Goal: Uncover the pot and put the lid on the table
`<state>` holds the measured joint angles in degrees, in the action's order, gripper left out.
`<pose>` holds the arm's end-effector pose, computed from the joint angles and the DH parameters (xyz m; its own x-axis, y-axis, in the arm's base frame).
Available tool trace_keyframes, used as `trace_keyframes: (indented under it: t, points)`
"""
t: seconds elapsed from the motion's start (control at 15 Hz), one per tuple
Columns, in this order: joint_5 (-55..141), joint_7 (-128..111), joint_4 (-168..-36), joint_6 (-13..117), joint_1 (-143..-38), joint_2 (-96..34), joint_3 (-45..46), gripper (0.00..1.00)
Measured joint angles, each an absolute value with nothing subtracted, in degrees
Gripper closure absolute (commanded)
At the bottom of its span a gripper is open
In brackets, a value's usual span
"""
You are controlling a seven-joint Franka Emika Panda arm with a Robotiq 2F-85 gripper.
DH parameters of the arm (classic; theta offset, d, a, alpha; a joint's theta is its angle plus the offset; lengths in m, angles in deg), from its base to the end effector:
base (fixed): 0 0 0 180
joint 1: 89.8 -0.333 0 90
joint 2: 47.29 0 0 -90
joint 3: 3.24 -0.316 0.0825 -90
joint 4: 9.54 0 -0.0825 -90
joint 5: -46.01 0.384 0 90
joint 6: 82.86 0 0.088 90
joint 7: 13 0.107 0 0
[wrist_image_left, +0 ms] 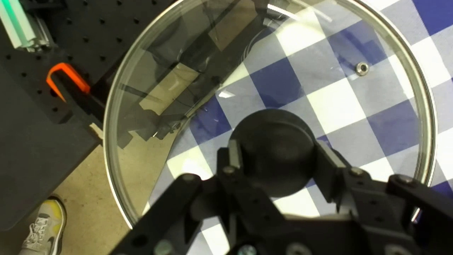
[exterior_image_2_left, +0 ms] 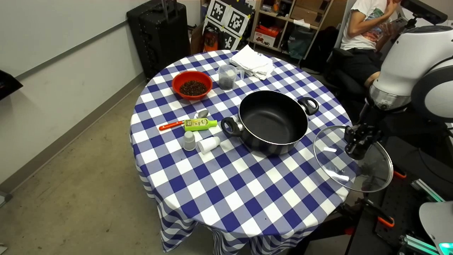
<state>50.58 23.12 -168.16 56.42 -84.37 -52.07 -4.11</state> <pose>0.3564 -0.0283 0.2208 0.6849 -0.6934 -0.2238 -0.6863 -0.7171 0.1214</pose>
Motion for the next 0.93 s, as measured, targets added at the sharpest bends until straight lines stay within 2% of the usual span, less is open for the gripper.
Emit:
trace_keyframes:
  t: [0.93]
  points:
    - [53.17, 24.84, -167.92, 68.42, -84.42, -45.36, -1.58, 0.75]
